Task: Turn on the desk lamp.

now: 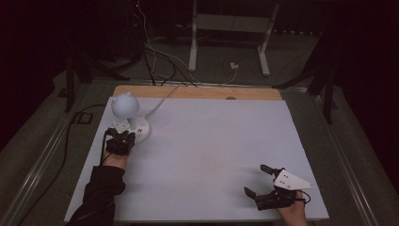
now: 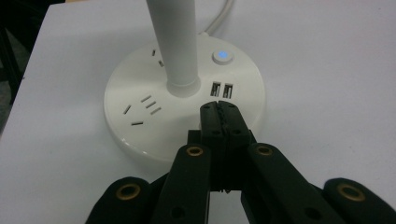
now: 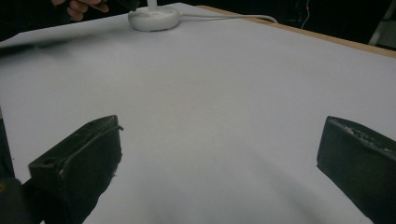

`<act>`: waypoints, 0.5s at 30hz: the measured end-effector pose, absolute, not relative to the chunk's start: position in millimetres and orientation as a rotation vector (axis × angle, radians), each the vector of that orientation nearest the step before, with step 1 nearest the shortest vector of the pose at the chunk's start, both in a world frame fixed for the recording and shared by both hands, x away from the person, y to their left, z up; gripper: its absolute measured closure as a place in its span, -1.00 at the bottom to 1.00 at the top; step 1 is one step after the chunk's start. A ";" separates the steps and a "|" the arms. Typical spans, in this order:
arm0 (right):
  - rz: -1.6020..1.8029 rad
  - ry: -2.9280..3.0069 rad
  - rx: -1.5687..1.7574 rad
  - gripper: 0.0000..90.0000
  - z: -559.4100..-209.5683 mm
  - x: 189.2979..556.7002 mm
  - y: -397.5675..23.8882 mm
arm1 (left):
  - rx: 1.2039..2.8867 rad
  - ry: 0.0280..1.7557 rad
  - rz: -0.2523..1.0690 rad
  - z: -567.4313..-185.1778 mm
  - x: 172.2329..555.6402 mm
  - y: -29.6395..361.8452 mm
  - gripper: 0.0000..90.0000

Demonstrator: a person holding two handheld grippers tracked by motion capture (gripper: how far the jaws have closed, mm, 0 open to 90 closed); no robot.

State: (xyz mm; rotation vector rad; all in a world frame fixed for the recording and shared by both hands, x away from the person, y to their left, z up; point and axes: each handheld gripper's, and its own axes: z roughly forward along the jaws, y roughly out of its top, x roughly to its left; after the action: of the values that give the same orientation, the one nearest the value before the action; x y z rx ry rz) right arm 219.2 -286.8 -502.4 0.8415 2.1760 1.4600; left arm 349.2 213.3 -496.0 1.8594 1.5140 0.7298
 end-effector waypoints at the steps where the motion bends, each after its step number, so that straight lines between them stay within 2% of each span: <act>1: 1.461 2.176 0.842 -1.00 -502.4 219.2 -286.8 | 1.869 1.512 0.738 -497.0 349.8 212.4 1.00; 15: 1.459 2.177 0.845 -1.00 -502.7 219.4 -287.0 | 1.866 1.502 0.755 -497.7 354.8 213.2 1.00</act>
State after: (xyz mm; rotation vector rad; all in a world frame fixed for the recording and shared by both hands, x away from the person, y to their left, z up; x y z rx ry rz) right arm 219.4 -287.0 -502.7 0.8453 2.1769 1.4589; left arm 354.8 213.2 -497.7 1.8659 1.5024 0.7546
